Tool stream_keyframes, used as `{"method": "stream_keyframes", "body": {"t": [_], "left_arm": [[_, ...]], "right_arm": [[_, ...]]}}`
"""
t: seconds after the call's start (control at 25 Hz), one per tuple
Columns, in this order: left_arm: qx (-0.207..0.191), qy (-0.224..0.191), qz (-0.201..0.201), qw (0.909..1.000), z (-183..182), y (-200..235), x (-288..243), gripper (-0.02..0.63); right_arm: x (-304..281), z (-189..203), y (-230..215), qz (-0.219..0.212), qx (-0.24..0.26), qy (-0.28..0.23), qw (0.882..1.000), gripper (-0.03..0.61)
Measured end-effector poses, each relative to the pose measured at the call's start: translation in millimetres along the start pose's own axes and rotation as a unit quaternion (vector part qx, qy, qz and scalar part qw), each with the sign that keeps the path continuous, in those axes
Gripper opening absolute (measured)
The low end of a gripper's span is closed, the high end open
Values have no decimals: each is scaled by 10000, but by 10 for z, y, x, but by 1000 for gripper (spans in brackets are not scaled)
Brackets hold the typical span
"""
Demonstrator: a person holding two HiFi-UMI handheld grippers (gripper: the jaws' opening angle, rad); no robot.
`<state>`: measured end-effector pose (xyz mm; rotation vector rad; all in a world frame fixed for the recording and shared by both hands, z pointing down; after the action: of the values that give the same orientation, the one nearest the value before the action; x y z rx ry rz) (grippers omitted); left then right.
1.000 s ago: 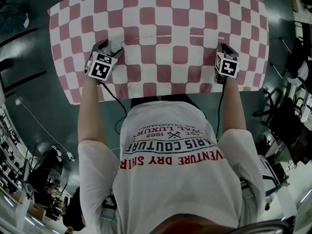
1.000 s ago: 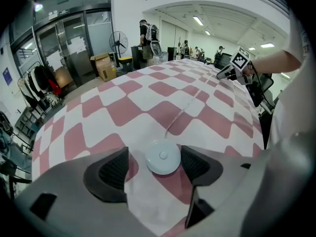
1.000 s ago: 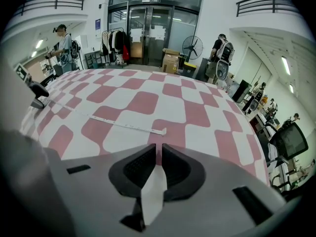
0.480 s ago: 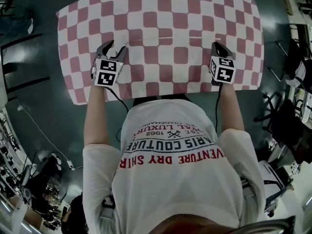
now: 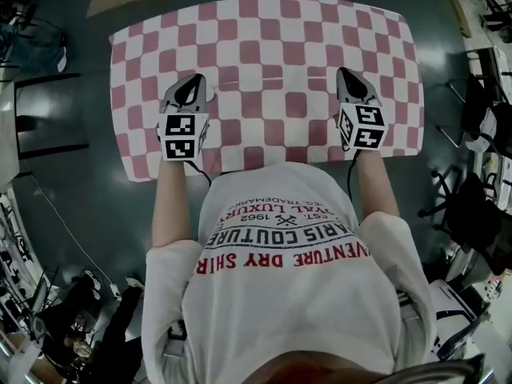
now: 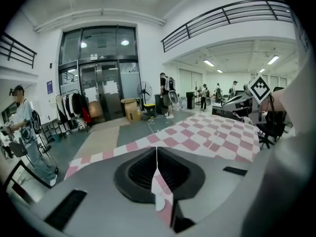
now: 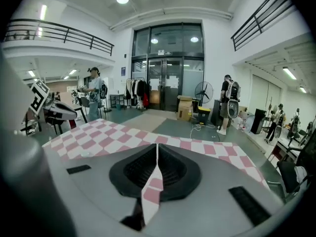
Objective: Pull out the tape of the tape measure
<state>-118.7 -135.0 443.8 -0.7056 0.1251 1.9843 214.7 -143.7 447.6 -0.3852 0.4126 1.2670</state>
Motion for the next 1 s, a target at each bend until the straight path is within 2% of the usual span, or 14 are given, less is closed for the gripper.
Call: {"method": "stream_keyframes", "body": {"t": [0.16,0.32,0.48,1.0], "left_arm": [[9,-453,-97,9989,-279,-31,217,17],[2,-944,-294,9951,-555,37,440,17],[60,-1227,-425,9915,-680,90,581,17],[221,-1319,-407,9902,-671,67,606,16]], "right_arm": [[123,-277,86,-55,-33,-428,9991,32],[258,-545,222,-247,193,-926,9952,28],[350,-691,357,-499,234,-1217,9910,26],[294,-636,471,-721,355,-1133,9903,26]]}}
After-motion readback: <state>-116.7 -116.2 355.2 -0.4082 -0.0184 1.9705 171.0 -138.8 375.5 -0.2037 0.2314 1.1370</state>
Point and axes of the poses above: the fingertips, and each gripper's own axes: x backward along the fingers, y to its left, z out of its underside, the point moved 2 cm from there along x, backward along the fingers, and after that the axes turned 6 degrees about -x, right-handed, at the moved point
